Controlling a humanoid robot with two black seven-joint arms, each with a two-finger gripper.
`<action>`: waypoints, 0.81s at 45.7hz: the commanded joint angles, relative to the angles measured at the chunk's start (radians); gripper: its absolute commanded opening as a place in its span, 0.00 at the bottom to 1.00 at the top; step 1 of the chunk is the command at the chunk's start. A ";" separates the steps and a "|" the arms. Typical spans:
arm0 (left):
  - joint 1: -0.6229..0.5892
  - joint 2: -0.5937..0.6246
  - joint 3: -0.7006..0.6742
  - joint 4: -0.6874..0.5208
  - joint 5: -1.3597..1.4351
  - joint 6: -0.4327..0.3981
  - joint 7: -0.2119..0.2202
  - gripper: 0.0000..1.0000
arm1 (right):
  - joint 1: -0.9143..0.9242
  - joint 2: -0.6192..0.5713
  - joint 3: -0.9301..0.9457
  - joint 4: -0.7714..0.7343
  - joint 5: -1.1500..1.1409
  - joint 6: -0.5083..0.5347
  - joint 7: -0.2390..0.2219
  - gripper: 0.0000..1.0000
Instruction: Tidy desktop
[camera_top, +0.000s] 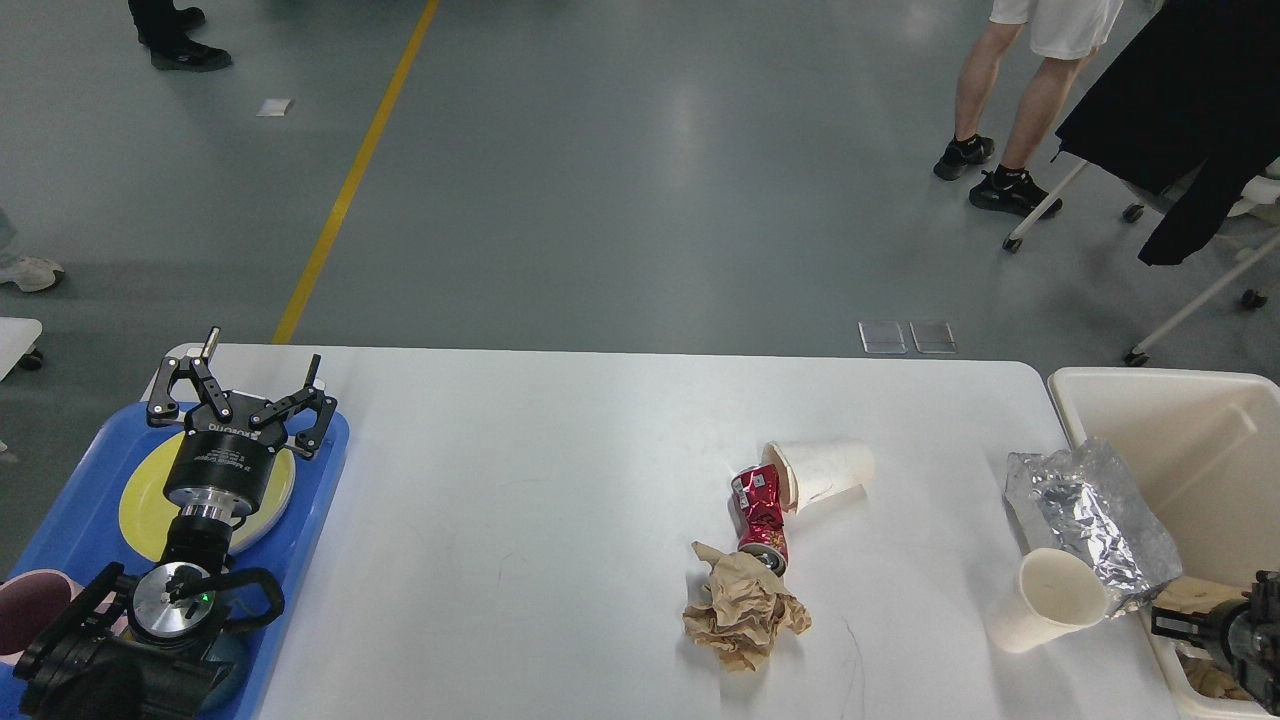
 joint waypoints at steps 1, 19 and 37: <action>0.000 0.000 0.000 -0.001 0.000 0.000 0.000 0.97 | 0.010 -0.036 0.001 0.002 0.000 0.000 -0.003 1.00; 0.000 0.000 0.000 -0.001 0.000 0.000 0.000 0.97 | 0.147 -0.183 0.001 0.141 0.000 0.024 0.002 1.00; 0.000 0.000 0.000 0.001 0.000 0.000 0.000 0.97 | 0.756 -0.388 -0.261 0.526 -0.078 0.342 -0.054 1.00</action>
